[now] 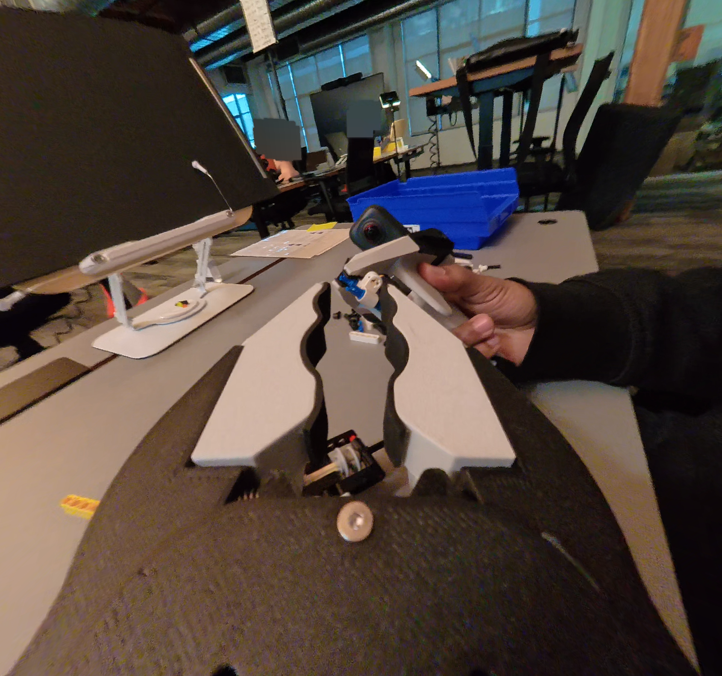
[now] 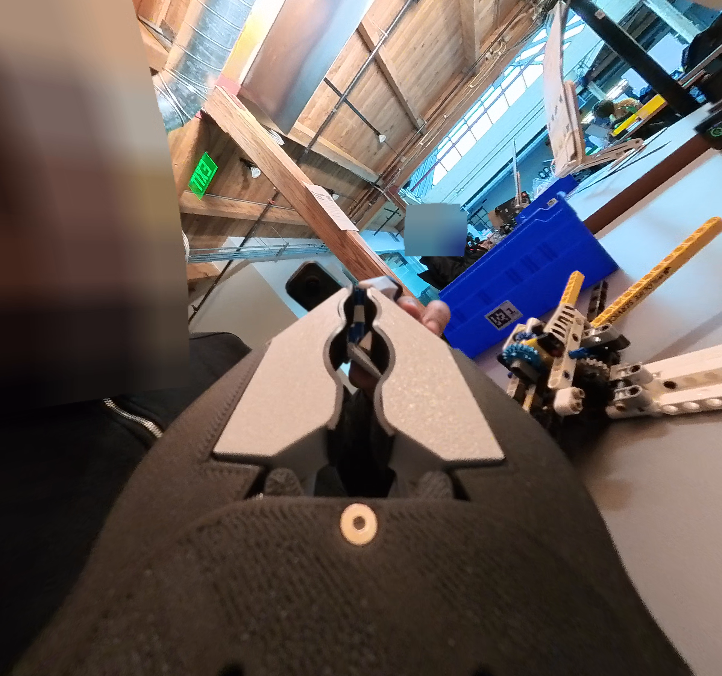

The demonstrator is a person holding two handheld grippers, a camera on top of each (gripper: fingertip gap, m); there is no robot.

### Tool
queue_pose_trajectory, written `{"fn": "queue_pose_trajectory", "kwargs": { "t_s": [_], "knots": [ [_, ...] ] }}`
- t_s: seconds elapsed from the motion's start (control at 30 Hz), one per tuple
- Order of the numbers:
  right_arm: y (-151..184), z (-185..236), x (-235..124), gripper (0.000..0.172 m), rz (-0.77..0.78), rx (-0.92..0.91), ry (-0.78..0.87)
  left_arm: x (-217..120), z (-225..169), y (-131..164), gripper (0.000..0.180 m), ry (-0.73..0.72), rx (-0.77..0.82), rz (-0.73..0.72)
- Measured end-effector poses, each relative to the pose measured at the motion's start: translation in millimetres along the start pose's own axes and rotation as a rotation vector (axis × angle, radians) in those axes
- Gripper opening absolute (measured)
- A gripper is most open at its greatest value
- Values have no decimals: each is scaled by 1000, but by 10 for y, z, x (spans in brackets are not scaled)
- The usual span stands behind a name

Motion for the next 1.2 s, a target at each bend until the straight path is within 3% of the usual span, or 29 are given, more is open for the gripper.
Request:
{"fn": "queue_pose_trajectory", "kwargs": {
  "t_s": [0.33, 0.63, 1.2],
  "knots": [
    [65, -48, 21, 2, 77, -35, 79, 11, -12, 31, 18, -52, 150, 142],
    [44, -127, -35, 2, 78, -71, 199, 40, -13, 105, 15, -233, 499, 298],
    [96, -231, 8, 2, 178, -221, 433, 85, 105, 283, 5, -323, 522, 424]
  ]
}}
Point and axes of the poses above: each gripper's, where its closed fingertips meet, x out along the fingers, y out of its underside, z = x × y across the jaws, the point moved 6 cm from there along -x, back along the fingers, and after that the axes turned 12 degrees about -x, right-handed, at the moved point
